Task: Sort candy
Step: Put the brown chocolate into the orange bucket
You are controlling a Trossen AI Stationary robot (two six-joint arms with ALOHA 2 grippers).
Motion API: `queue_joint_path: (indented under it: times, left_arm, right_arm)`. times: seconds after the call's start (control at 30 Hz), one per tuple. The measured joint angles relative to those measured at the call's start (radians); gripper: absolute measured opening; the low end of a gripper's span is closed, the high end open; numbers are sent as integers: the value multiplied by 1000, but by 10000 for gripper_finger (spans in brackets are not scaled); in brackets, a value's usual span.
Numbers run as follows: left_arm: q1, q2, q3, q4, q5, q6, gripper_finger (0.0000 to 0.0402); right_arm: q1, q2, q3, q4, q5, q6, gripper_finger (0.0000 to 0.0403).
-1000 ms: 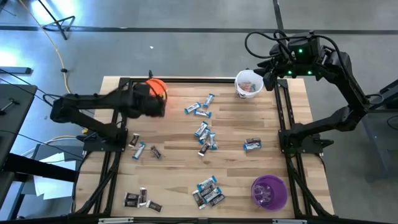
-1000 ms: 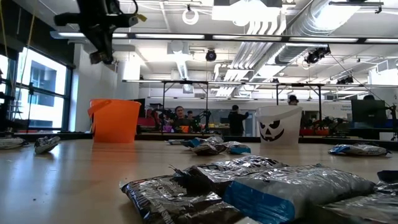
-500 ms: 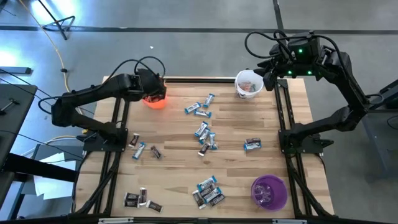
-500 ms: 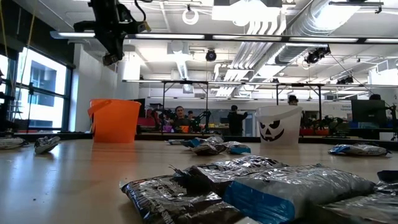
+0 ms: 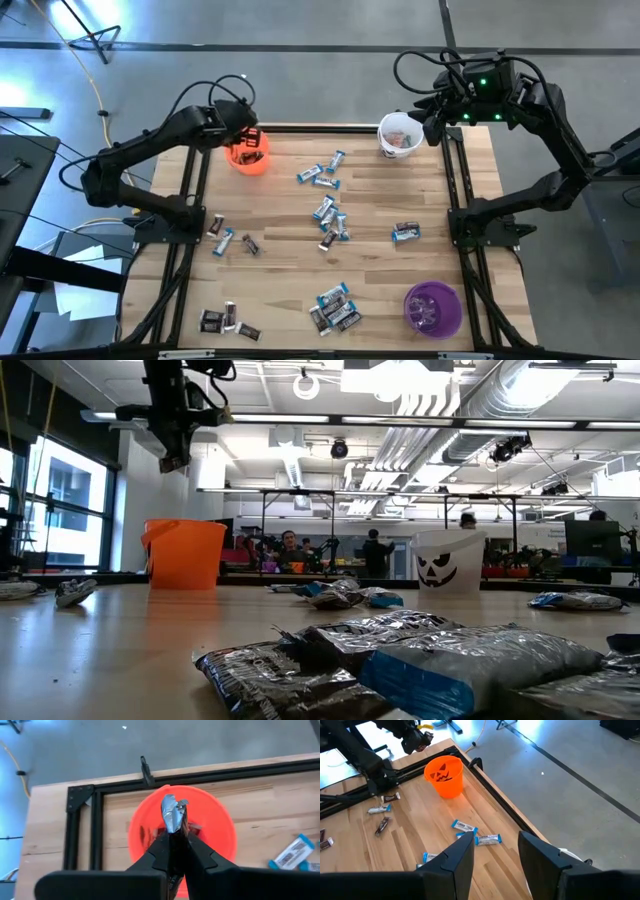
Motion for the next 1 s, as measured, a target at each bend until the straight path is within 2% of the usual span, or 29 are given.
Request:
queue_joint_path:
  times: [0.4,0.67,0.77,0.87,1.0]
  left_arm:
    - [47,0,0,47,32,102,68]
    - [67,22,0,63,111,105,74]
    - [66,35,0,42,188,81,74]
    - [50,43,0,6,314,72,74]
    - [-16,43,0,-59,452,39,74]
  right_arm:
    - [-1,0,0,0,31,0,149]
    - [-1,0,0,0,31,0,149]
    - [-1,0,0,0,30,0,149]
    - [-1,0,0,0,30,0,149]
    - [-1,0,0,0,29,0,149]
